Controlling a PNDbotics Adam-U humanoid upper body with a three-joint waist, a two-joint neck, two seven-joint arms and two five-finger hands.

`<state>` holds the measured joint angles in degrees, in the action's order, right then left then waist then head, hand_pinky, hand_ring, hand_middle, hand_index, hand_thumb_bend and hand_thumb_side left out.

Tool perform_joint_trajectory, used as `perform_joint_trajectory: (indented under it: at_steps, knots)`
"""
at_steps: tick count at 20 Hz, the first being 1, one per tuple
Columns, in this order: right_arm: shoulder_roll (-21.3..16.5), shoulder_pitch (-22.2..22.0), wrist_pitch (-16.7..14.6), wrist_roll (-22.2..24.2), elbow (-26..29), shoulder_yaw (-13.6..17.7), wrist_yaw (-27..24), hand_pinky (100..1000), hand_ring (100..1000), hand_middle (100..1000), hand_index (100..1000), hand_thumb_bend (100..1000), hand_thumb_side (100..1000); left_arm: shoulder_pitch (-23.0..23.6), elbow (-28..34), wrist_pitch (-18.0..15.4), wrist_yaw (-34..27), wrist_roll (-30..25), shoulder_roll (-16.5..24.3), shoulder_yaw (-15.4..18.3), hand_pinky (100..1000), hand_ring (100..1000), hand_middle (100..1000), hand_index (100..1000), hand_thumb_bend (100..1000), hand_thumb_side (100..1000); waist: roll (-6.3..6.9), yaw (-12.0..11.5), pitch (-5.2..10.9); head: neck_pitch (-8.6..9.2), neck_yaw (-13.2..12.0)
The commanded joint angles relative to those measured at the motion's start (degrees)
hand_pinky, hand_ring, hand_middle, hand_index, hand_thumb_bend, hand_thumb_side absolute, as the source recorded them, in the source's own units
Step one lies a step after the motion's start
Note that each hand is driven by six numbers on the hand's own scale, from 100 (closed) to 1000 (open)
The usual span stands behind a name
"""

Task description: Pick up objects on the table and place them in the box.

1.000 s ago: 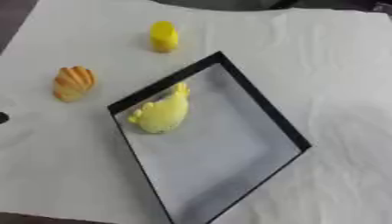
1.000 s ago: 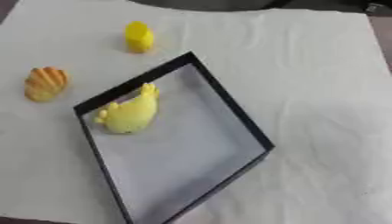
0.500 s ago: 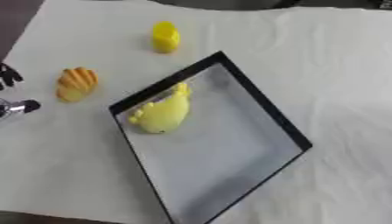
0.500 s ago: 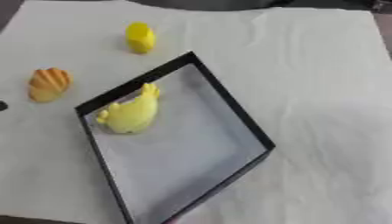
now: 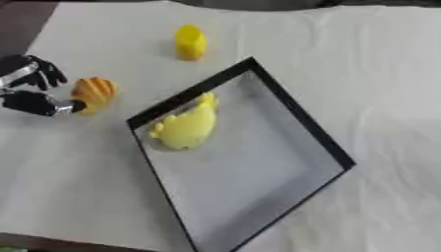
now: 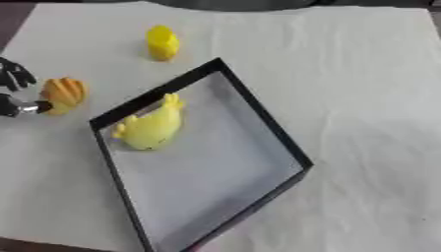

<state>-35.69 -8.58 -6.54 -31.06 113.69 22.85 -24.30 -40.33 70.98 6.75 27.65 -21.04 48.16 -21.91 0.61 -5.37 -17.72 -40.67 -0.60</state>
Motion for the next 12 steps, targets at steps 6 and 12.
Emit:
perform_joint_trajectory:
  at_steps: [6, 12]
  knots:
    - [-1.9, 0.0, 0.4, 0.1, 0.9, 0.2, -0.3, 955, 1000, 667, 779, 100, 640, -0.6, -0.5, -1.2, 1.2, -1.8, 0.5, -0.3, 706, 580, 557, 680, 283, 225, 0.92, 0.2, 0.4, -0.34, -0.2]
    - [-2.0, -0.5, 0.6, 0.0, 0.9, 0.3, -0.2, 955, 1000, 665, 779, 100, 641, 0.2, 7.0, -0.8, -1.4, -0.4, 4.0, 0.5, 693, 556, 525, 636, 175, 100, 0.98, -0.2, 0.67, -0.68, -0.1]
